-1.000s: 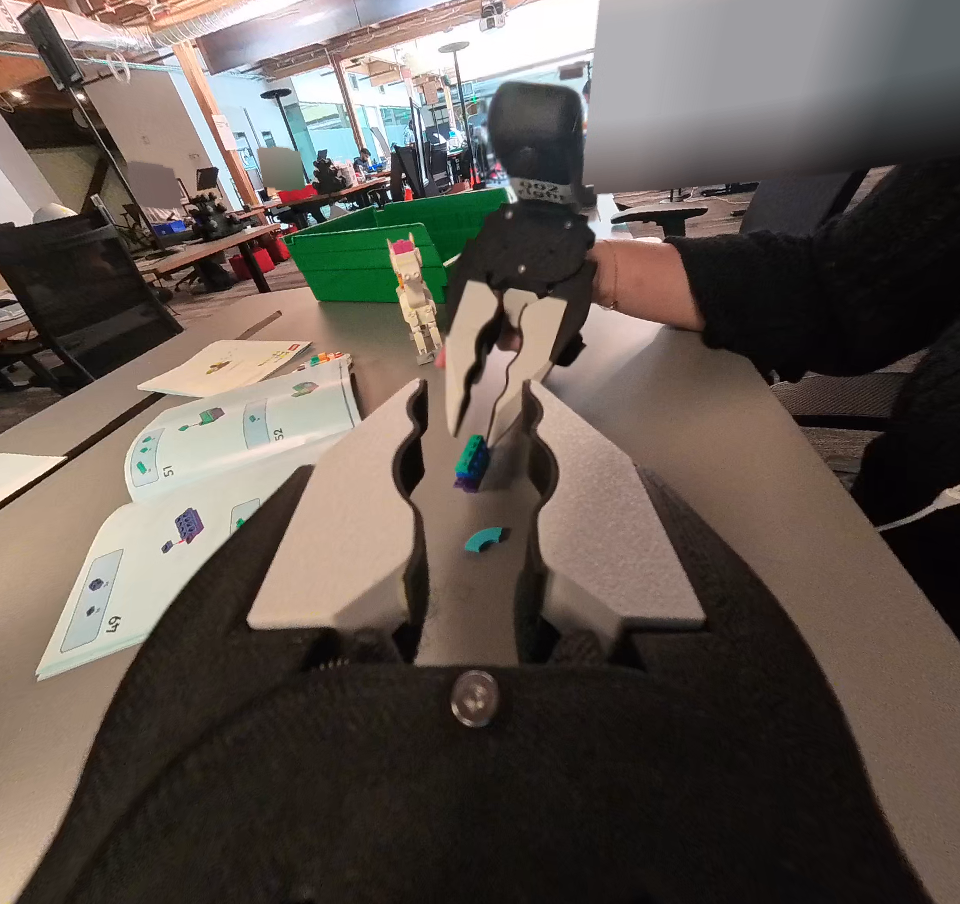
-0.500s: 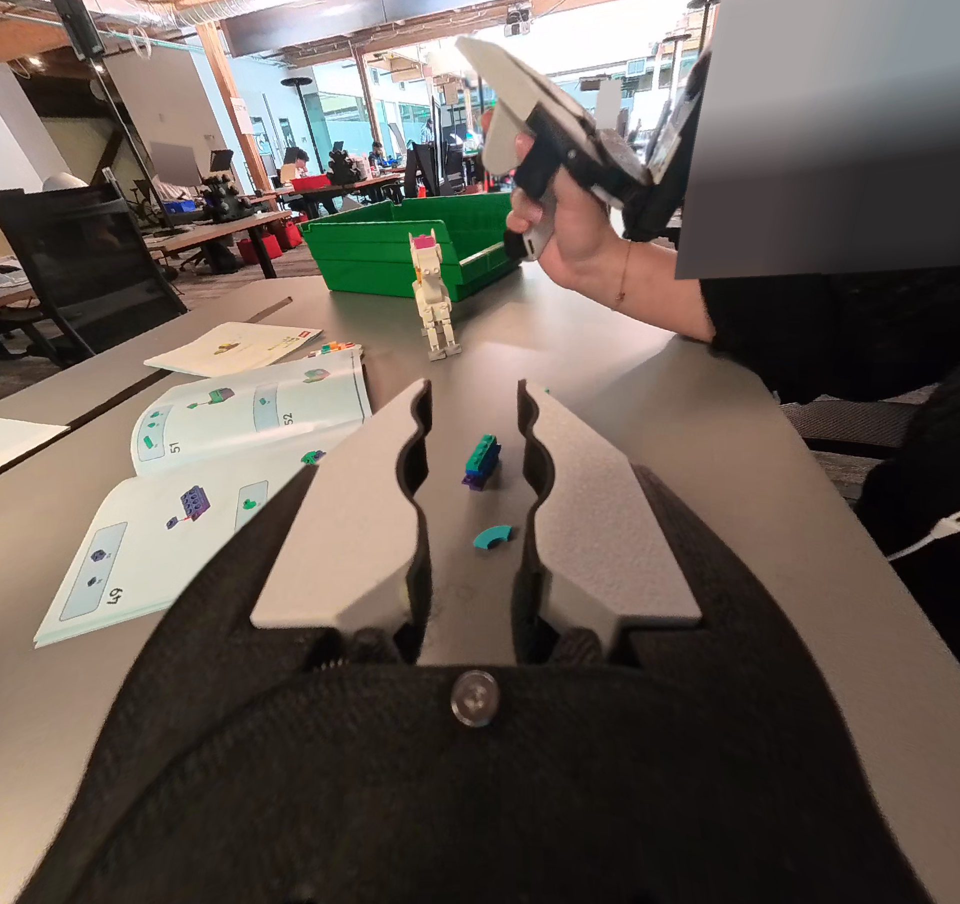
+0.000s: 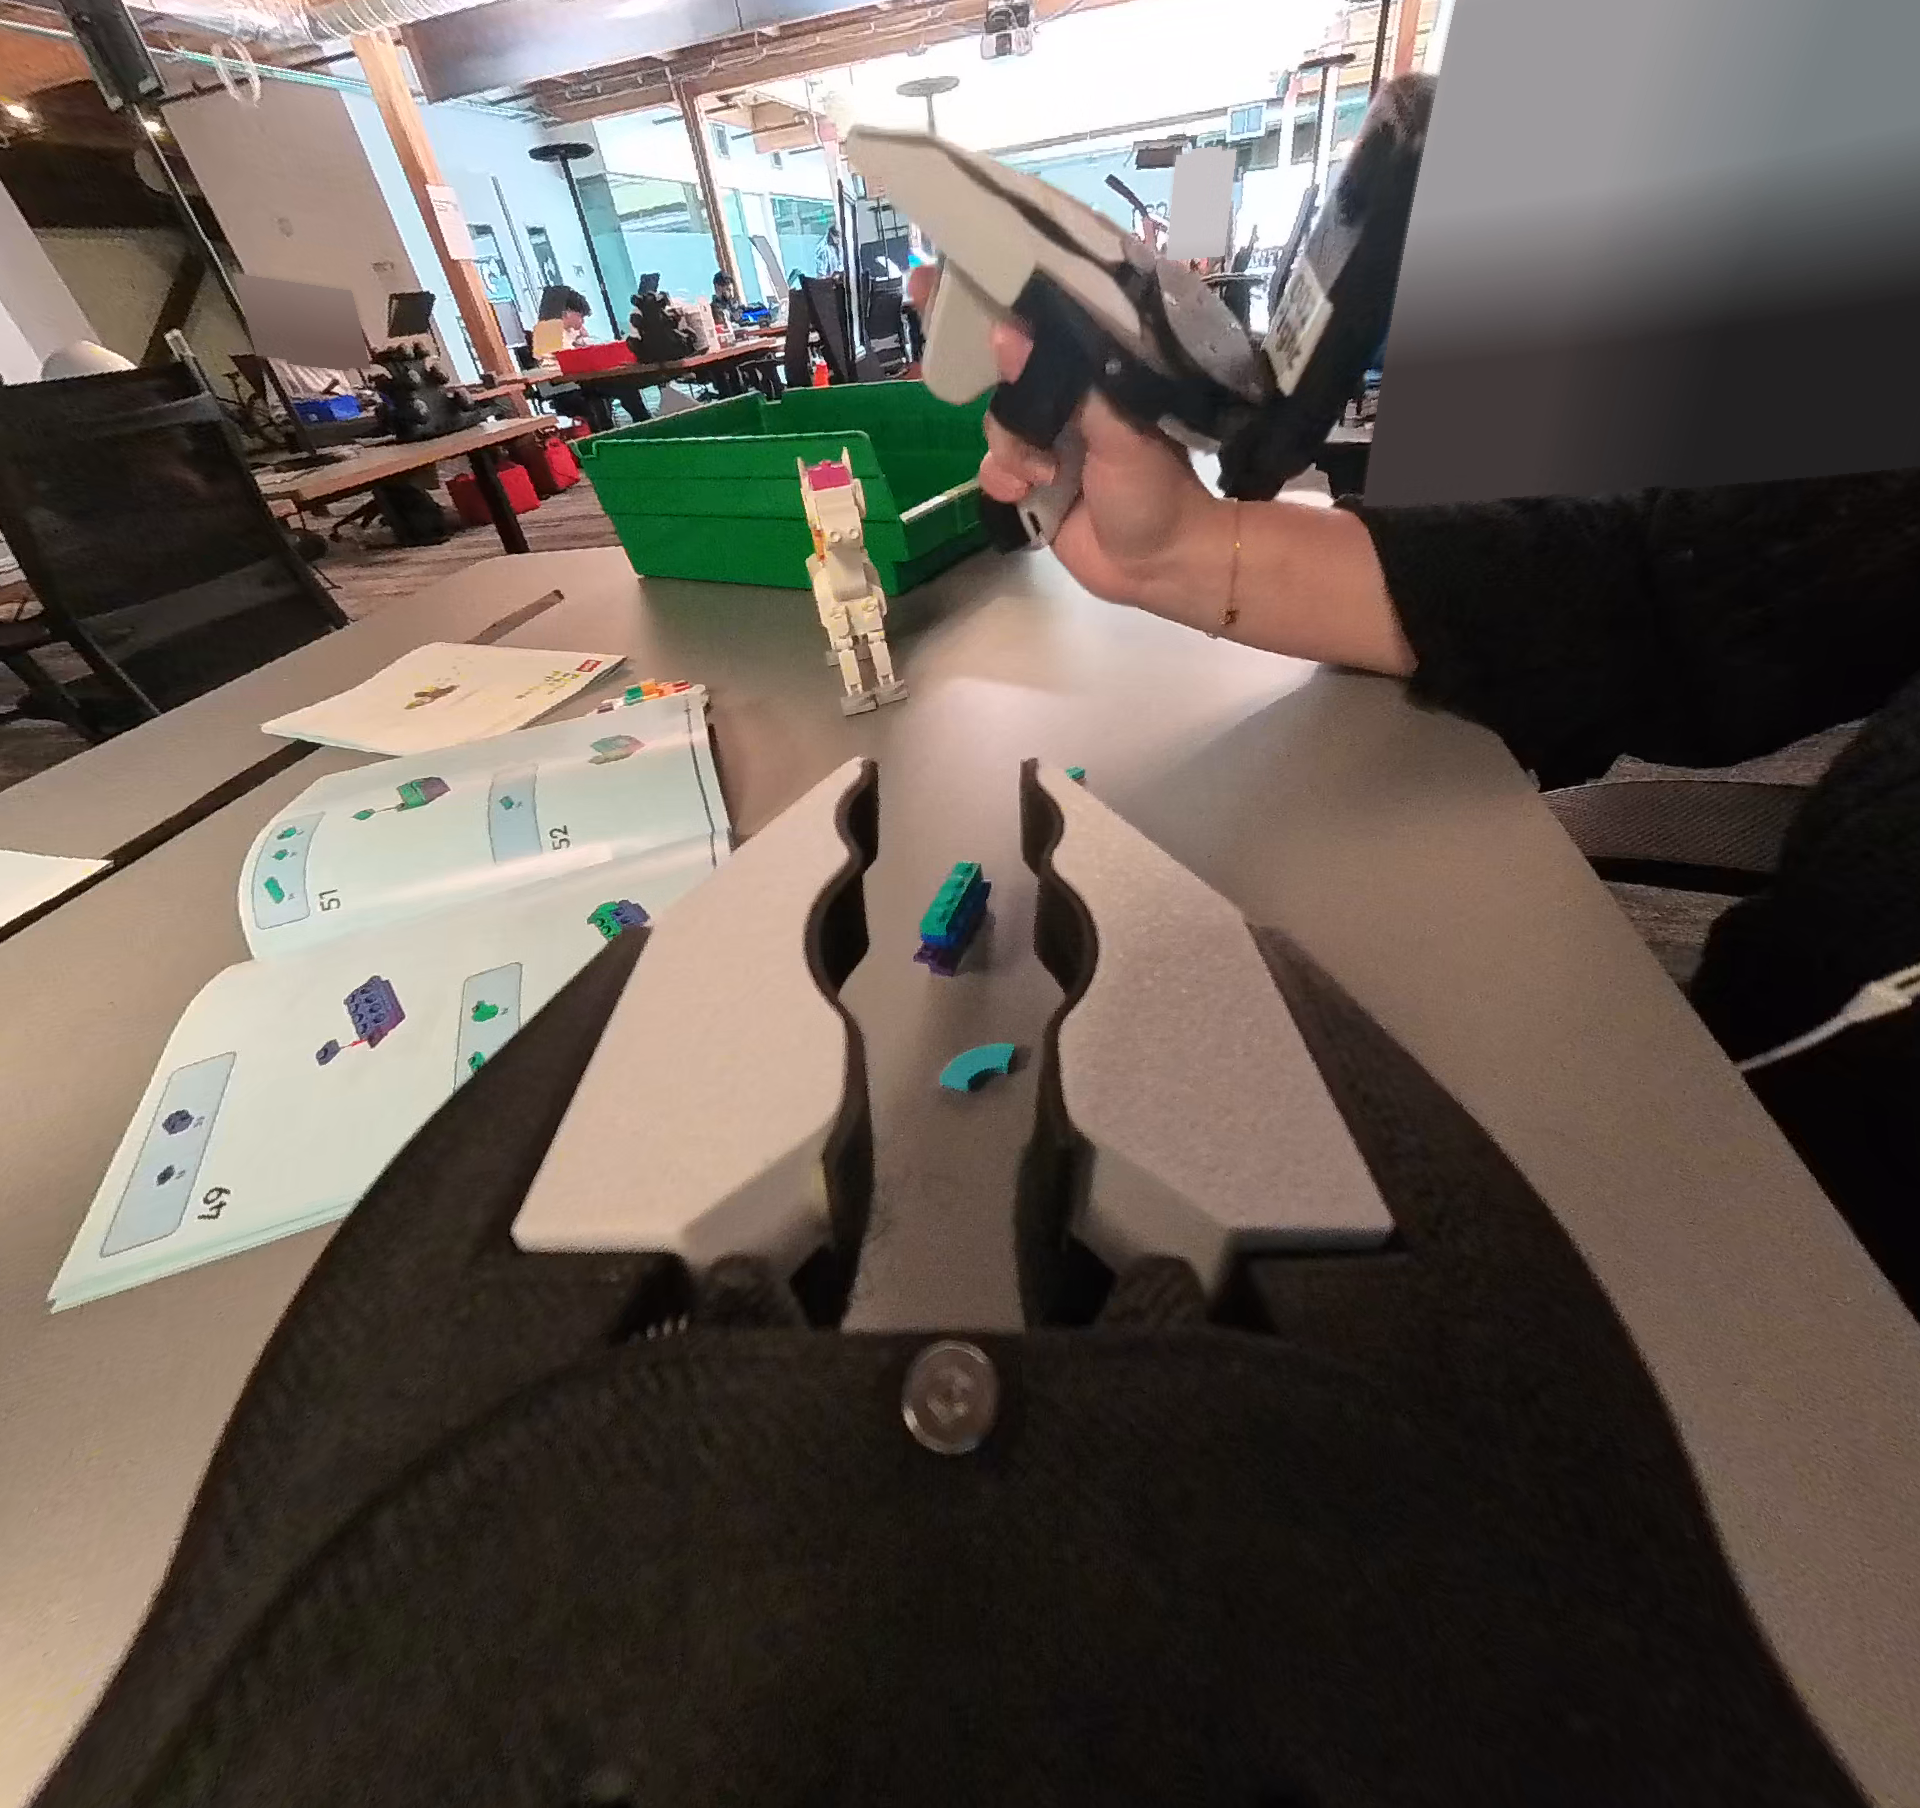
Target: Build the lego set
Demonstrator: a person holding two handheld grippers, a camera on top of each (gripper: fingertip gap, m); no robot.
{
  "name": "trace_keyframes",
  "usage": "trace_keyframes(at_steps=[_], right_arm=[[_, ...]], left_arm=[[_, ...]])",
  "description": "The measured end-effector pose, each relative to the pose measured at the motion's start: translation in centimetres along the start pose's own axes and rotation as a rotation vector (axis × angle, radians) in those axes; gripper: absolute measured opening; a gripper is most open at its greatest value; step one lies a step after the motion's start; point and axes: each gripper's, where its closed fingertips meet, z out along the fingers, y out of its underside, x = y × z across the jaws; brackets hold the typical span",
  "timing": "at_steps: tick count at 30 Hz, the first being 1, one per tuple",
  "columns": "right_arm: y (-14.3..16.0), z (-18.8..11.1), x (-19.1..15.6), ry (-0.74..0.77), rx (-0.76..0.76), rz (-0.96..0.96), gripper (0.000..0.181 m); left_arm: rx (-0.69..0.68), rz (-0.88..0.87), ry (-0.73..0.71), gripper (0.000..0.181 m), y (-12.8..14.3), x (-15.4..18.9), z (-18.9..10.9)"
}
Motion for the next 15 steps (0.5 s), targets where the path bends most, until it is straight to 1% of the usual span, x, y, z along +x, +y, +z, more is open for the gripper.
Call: trace_keyframes(at_steps=[8,15], right_arm=[[0.7,0.2,-4.6,-0.156,-0.024,-0.132,0.000],[1.4,0.2,-6.0,-0.205,-0.048,-0.187,0.000]], left_arm=[[0.004,-0.016,-0.004,0.026,0.0,-0.2,0.0],[0.007,-0.026,0.002,0.026,0.0,-0.2,0.0]])
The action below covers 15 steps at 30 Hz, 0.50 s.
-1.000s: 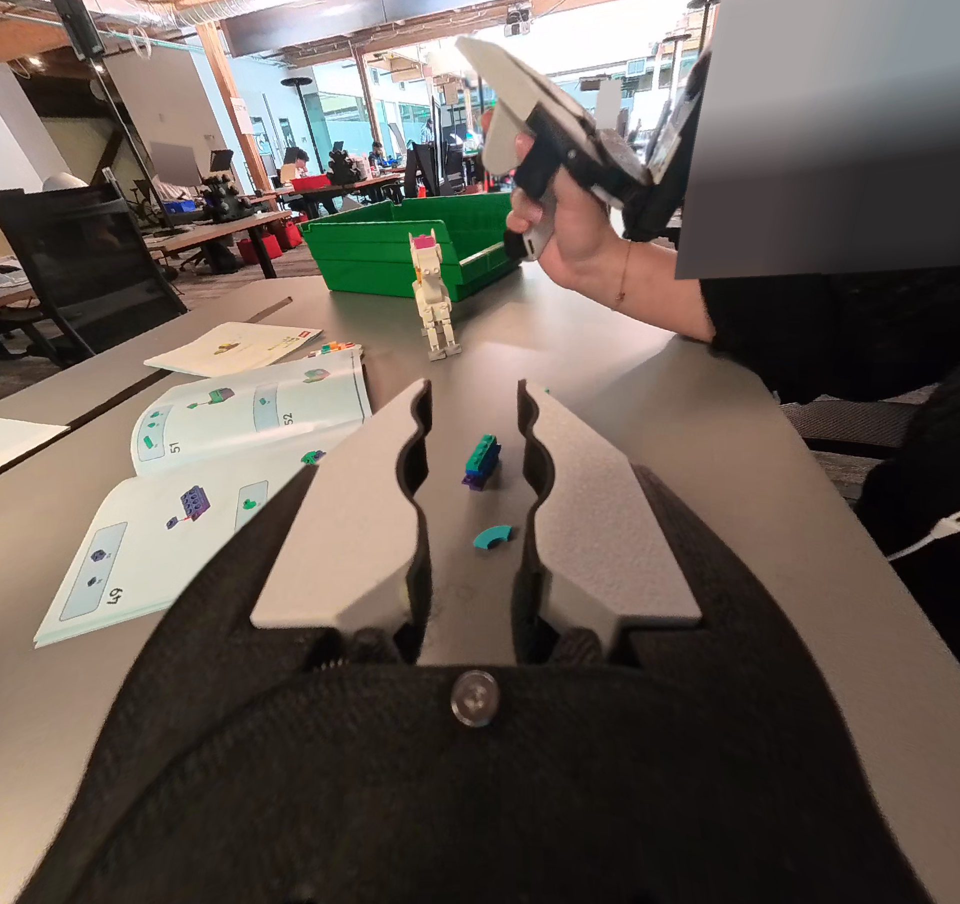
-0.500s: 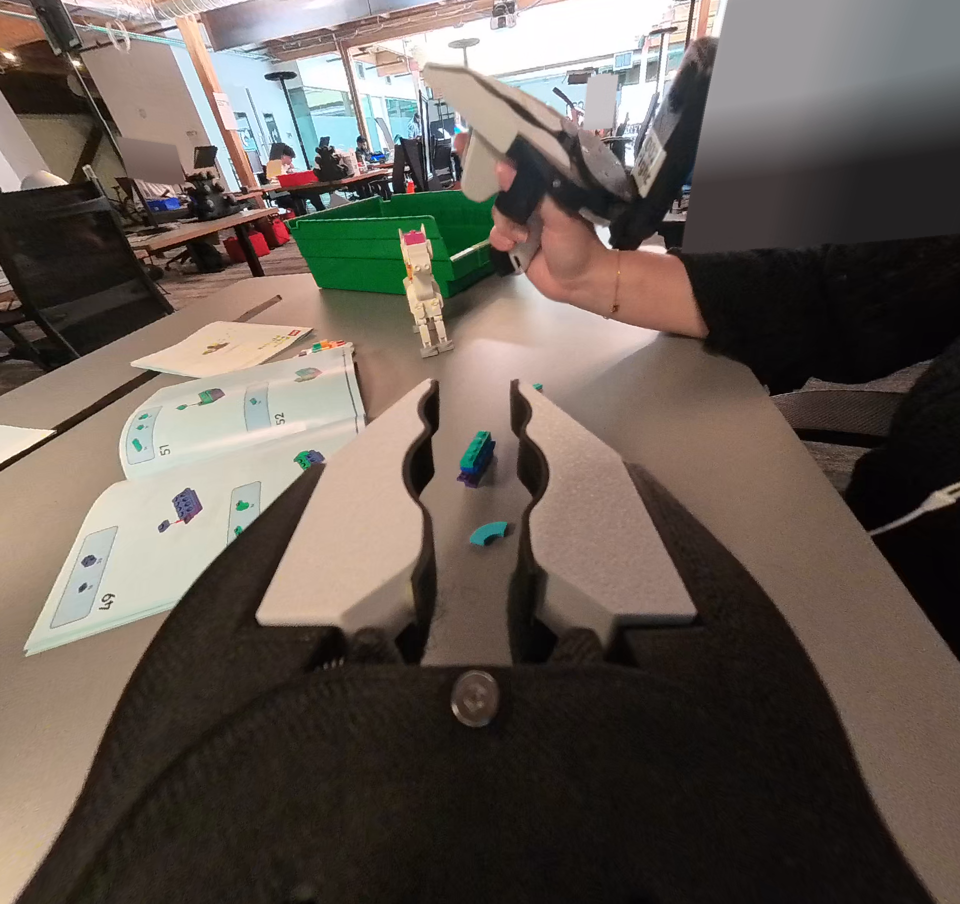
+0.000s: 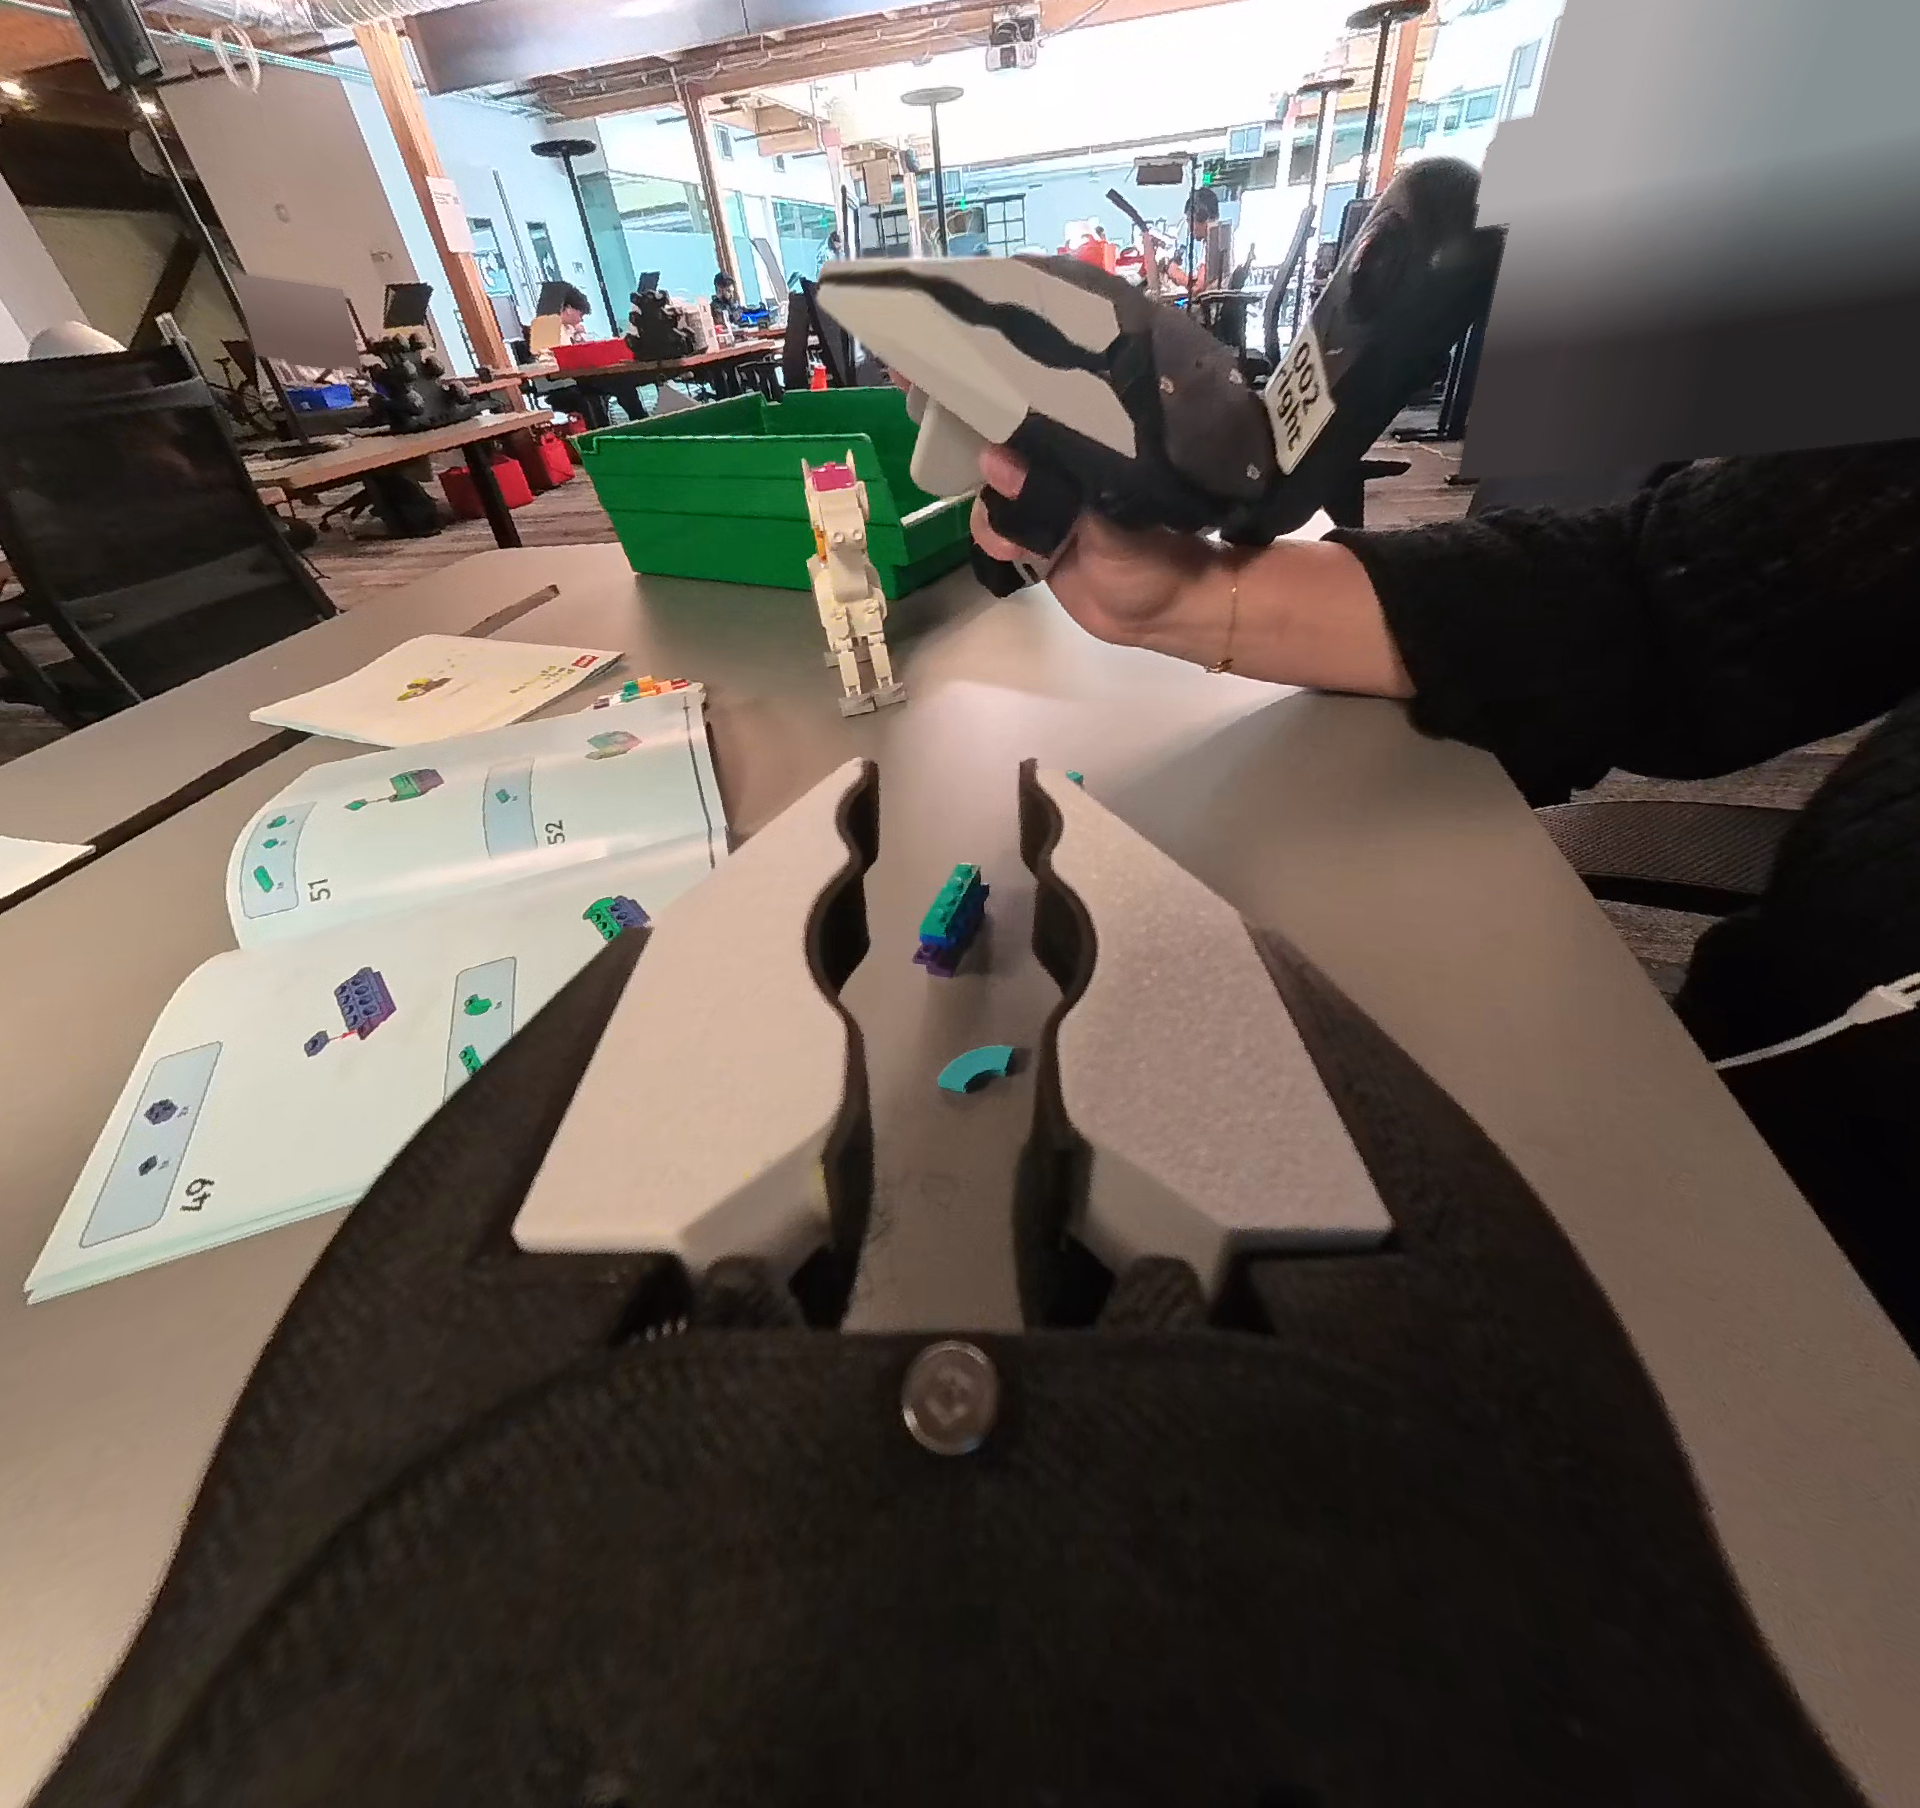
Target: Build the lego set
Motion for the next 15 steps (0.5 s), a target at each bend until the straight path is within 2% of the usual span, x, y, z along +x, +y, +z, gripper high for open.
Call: trace_keyframes(at_steps=[15], right_arm=[[1.02,0.25,-0.89,-0.032,-0.031,-0.011,0.000]], left_arm=[[0.006,-0.017,0.007,0.026,-0.02,-0.01,-0.02]])
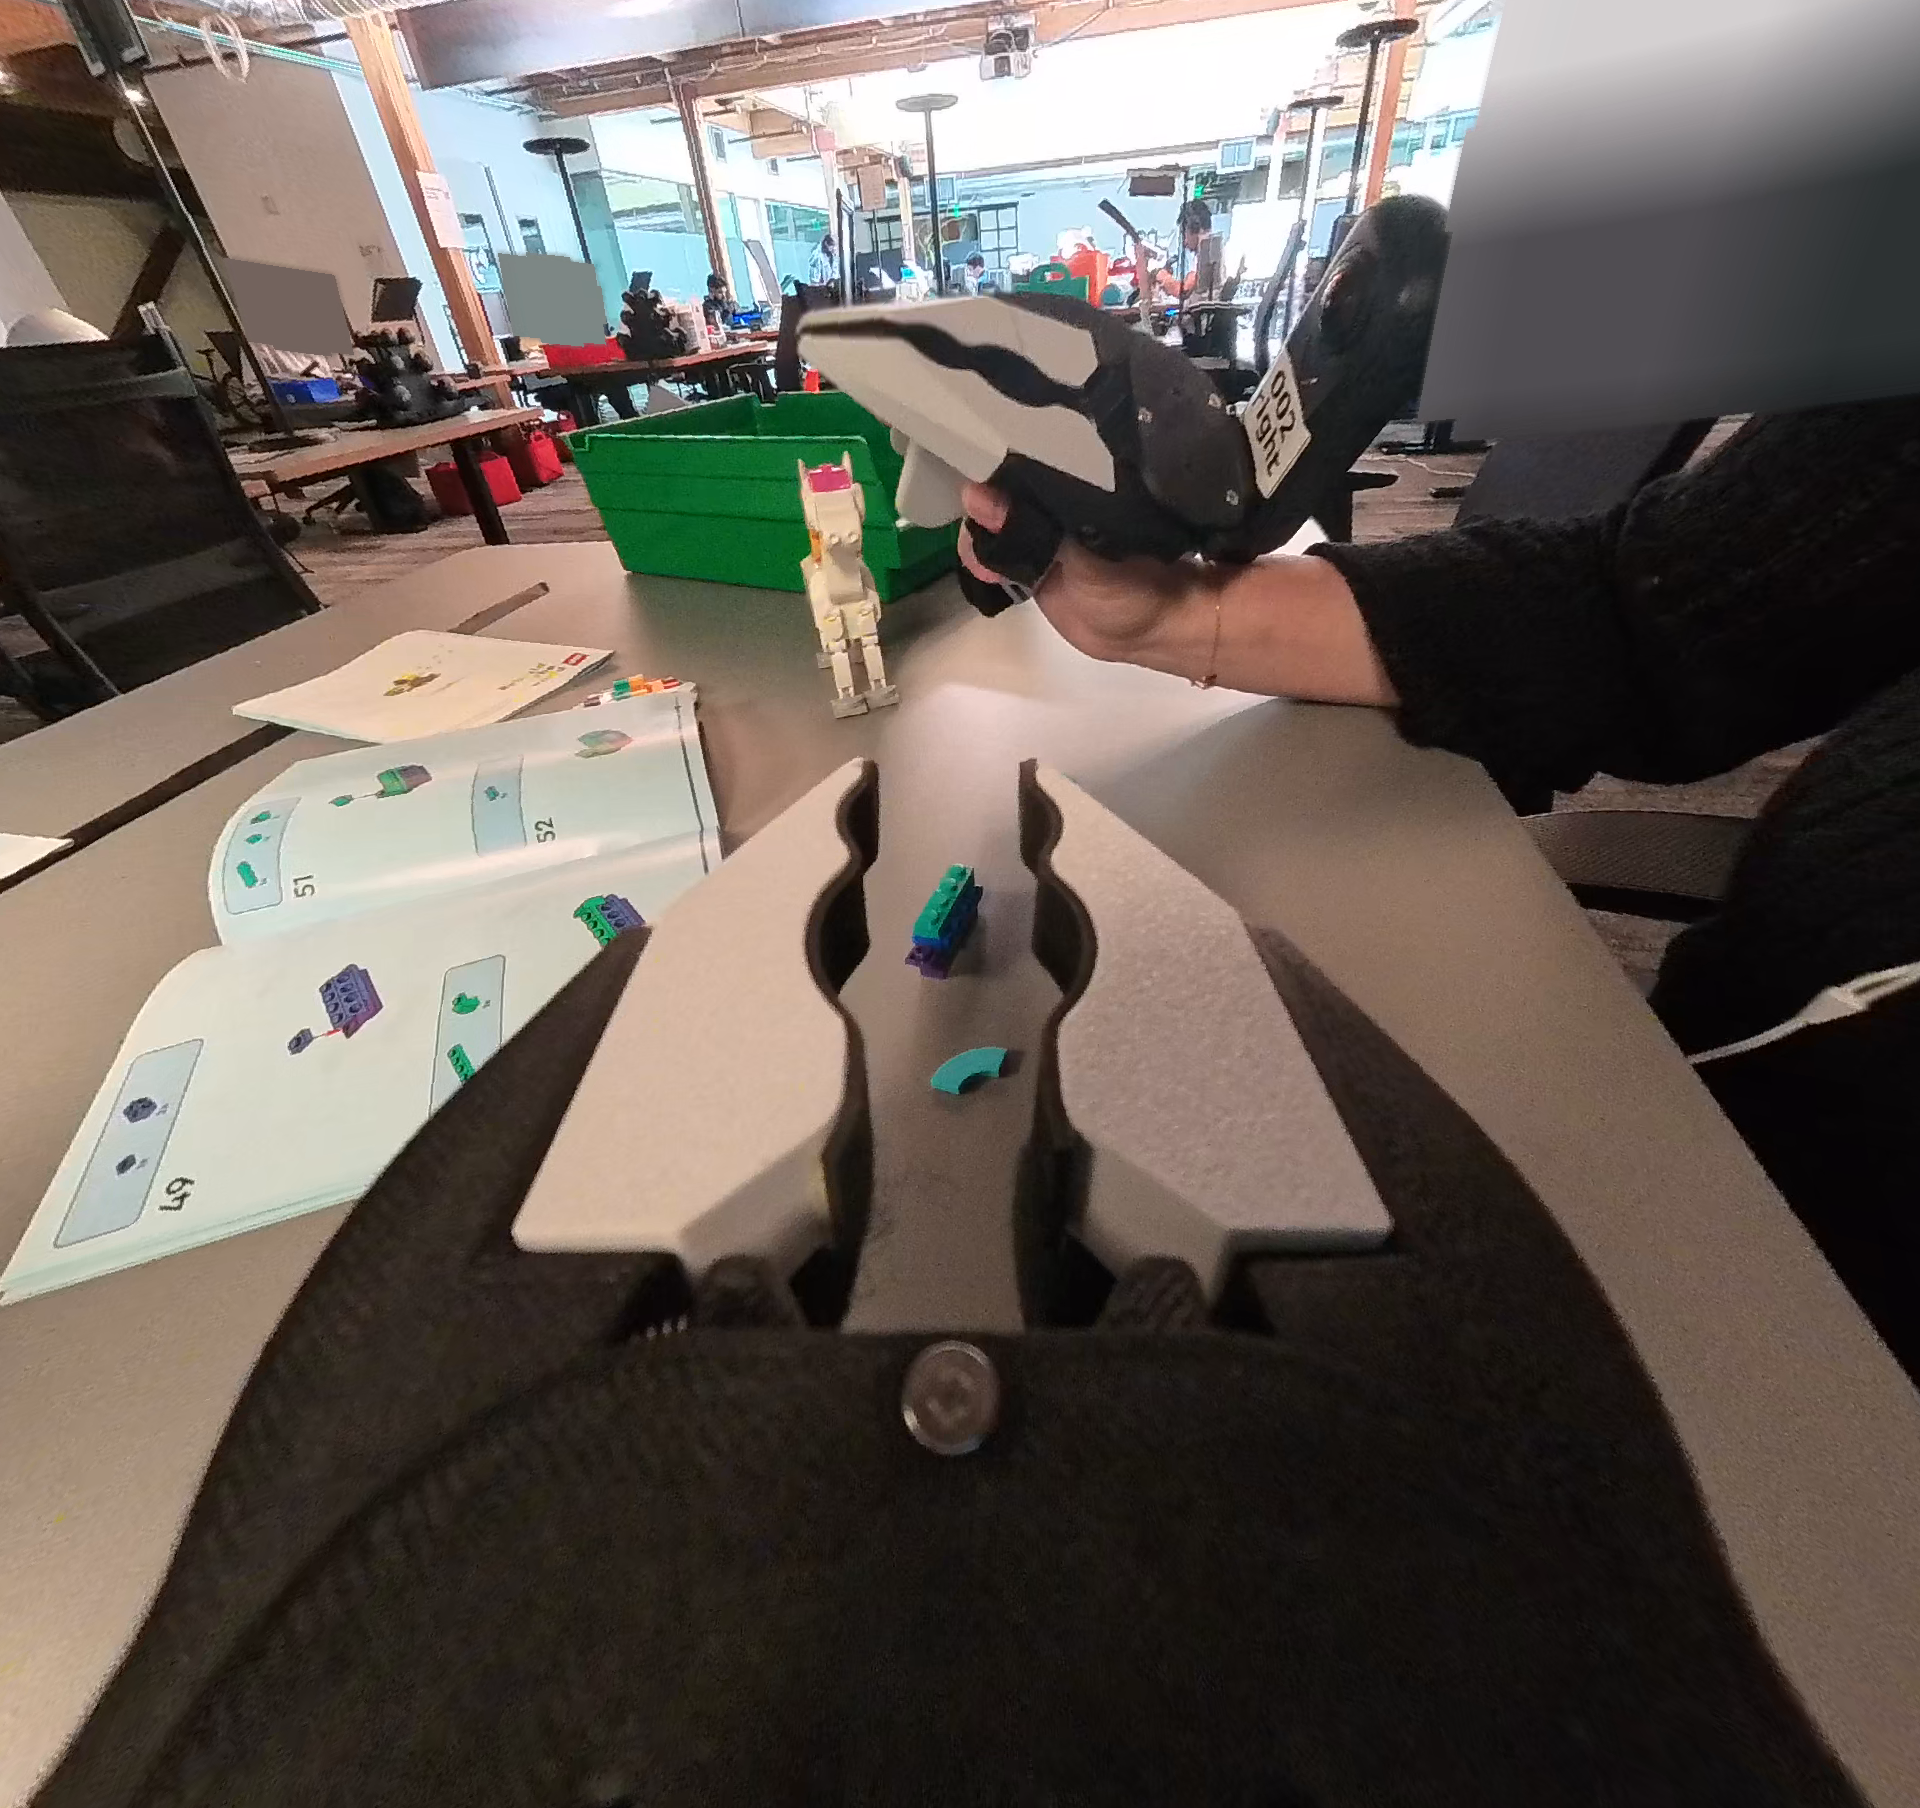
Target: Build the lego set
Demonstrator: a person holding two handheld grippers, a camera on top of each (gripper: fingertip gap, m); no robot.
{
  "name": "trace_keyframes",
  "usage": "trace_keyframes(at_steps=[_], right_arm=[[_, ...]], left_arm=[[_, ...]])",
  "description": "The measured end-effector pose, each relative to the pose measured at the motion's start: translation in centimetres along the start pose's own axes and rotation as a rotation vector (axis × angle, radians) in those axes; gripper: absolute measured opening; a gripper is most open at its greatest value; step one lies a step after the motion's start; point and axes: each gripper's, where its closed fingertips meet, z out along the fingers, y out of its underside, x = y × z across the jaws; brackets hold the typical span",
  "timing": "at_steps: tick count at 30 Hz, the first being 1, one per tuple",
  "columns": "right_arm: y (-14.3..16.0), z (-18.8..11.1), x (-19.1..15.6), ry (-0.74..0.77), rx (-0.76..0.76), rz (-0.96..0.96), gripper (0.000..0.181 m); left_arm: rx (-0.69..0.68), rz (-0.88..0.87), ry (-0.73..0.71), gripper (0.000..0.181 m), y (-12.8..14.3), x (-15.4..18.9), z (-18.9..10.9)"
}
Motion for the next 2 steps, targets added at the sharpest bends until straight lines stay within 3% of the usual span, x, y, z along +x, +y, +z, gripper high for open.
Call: trace_keyframes(at_steps=[2], right_arm=[[0.20,0.06,-0.20,-0.008,-0.006,0.002,0.000]], left_arm=[[0.004,-0.006,-0.002,0.026,-0.05,-0.10,-0.04]])
